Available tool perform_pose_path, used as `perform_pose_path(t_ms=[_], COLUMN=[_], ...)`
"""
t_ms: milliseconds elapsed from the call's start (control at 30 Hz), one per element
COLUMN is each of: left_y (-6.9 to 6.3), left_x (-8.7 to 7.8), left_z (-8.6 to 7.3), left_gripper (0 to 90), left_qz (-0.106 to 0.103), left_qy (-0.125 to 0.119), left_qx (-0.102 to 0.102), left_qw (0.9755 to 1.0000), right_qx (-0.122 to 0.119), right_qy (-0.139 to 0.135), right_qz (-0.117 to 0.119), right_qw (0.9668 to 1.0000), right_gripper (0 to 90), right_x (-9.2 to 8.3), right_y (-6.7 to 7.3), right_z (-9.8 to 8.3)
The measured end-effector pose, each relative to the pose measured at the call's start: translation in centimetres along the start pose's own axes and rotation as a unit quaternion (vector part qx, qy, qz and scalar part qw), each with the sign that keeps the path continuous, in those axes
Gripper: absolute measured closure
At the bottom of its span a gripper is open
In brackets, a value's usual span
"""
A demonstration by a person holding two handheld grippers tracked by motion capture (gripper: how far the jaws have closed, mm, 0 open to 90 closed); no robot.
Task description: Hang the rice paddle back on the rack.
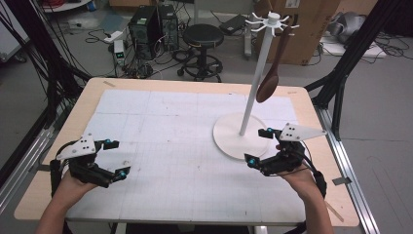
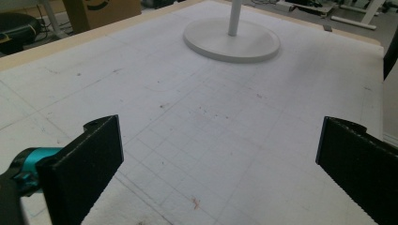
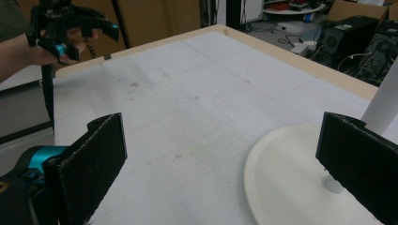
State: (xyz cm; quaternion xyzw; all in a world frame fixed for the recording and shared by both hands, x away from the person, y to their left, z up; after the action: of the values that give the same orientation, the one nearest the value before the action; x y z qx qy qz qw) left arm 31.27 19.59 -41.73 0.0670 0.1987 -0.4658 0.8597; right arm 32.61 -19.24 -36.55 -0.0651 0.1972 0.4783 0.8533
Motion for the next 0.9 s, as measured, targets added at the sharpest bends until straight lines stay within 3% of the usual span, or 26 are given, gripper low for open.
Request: perform_pose_path(t_ms=[433,667,900], left_y=[-0.1,-0.3,-0.4], left_x=[-0.3,-0.5,-0.6], left_z=[0.2,0.3,0.5], left_gripper=[1.7,1.7,1.7], left_qz=[-0.002,-0.014,-0.019], left_qy=[-0.011,-0.018,-0.028], left_qx=[-0.001,-0.002,-0.002], left_qw=[0.9999,0.9997,0.9994], right_qx=[-0.007,-0.007,0.001], right_qy=[-0.002,-0.007,0.005], right_qz=[0.004,-0.004,0.006], right_qw=[1.0000,0.9999,1.0000], right_gripper=[1.0,1.0,1.0], right_x=[1.0,0.9,1.0], right_y=[1.1,0.8,1.0], right_z=[-2.5,-3.1,-4.5])
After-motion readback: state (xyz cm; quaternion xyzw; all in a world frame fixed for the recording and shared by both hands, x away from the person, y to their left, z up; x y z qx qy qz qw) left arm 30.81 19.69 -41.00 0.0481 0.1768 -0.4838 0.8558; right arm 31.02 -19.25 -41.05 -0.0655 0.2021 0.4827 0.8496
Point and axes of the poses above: each handheld gripper's, and its own axes: x roughly forward along the jaws, z roughly out of its top, y roughly to its left, the point moved 9 cm from there along x, roughly forward along the jaws, and after that the axes turned 2 degrees about y, right-handed, at the moved point
